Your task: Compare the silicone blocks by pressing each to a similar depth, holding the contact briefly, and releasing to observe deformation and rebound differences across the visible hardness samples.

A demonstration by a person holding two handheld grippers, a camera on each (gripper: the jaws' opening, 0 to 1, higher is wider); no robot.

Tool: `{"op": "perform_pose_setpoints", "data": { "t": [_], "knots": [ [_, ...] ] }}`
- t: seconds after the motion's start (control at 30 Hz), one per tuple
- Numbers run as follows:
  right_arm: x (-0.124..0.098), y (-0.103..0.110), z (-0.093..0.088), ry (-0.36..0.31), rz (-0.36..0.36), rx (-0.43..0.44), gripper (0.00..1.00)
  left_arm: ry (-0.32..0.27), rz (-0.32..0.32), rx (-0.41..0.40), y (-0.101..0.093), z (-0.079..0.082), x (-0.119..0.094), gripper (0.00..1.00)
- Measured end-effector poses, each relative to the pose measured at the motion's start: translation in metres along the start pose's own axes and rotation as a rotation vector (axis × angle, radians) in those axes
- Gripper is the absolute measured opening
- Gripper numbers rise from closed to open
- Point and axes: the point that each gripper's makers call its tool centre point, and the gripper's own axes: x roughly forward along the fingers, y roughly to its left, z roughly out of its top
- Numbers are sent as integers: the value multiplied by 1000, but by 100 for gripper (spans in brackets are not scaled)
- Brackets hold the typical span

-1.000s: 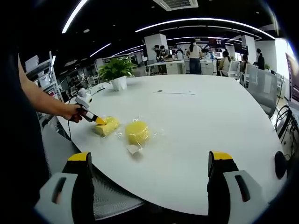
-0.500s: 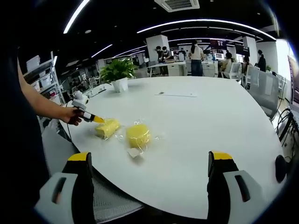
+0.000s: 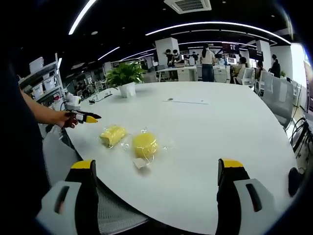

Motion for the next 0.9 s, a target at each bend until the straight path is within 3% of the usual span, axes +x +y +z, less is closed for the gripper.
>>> {"op": "perform_pose_setpoints", "data": {
  "t": [0.17, 0.53, 0.9],
  "knots": [
    [2, -5, 6, 1, 5, -16, 96, -7, 15, 72, -4, 2, -13, 99],
    [-3, -12, 4, -1, 8, -28, 96, -37, 54, 116, -10, -2, -43, 100],
    [-7, -17, 3, 15, 22, -40, 96, -84, 47, 92, -29, -5, -72, 100]
  ]
}}
